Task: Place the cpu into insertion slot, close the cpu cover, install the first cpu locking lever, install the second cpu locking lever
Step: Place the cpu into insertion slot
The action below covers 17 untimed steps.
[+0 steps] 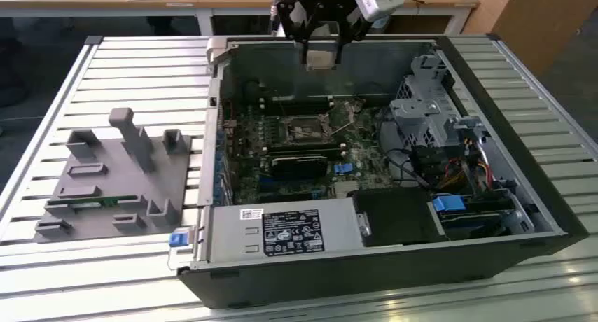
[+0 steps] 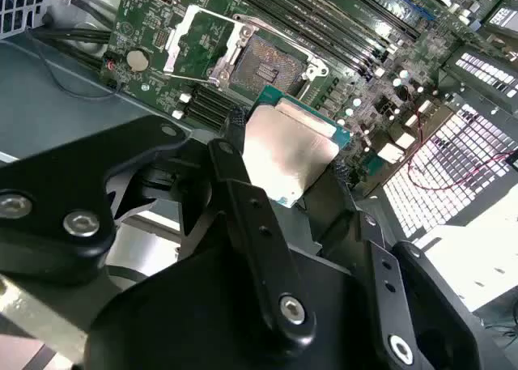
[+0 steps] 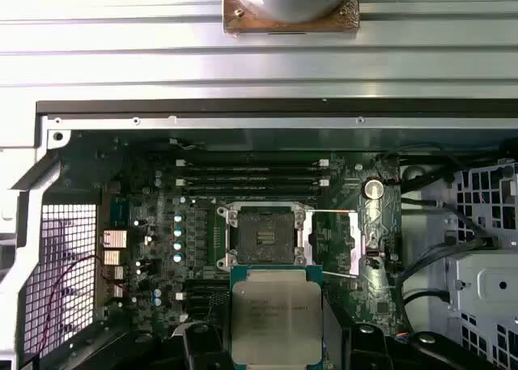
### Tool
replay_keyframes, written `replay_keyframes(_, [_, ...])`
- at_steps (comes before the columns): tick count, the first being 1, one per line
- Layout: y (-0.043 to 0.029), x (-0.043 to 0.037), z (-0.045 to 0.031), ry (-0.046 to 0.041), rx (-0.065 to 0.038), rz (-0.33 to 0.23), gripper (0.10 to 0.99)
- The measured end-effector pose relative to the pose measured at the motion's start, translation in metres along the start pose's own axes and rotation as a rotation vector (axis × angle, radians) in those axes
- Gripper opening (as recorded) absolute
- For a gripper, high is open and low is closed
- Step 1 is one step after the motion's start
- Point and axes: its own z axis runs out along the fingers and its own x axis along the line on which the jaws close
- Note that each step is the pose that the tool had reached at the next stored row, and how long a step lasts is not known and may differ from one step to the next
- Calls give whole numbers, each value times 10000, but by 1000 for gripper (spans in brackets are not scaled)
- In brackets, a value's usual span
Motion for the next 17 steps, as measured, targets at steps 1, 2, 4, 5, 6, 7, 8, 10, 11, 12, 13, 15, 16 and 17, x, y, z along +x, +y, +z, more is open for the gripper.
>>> replay_keyframes(1, [0,0,0,0,0,0,541])
replay_keyframes(2, [0,0,0,0,0,0,541])
replay_keyframes(4, [0,0,0,0,0,0,541])
replay_keyframes(5, [0,0,0,0,0,0,541])
replay_keyframes(6, [0,0,0,0,0,1,541])
replay_keyframes(7, [0,0,0,0,0,7,541])
replay_keyframes(8, [0,0,0,-2,0,20,541])
replay_keyframes(10, [0,0,0,-4,0,49,541])
replay_keyframes(11, [0,0,0,-6,0,66,541])
replay_keyframes(12, [0,0,0,-8,-1,91,541])
replay_keyframes(13, [0,0,1,-11,-1,127,541])
replay_keyframes(15, [0,0,1,-22,-3,245,541])
replay_keyframes(16, [0,0,2,-28,-4,315,541])
replay_keyframes(17, [0,0,3,-33,-6,380,541])
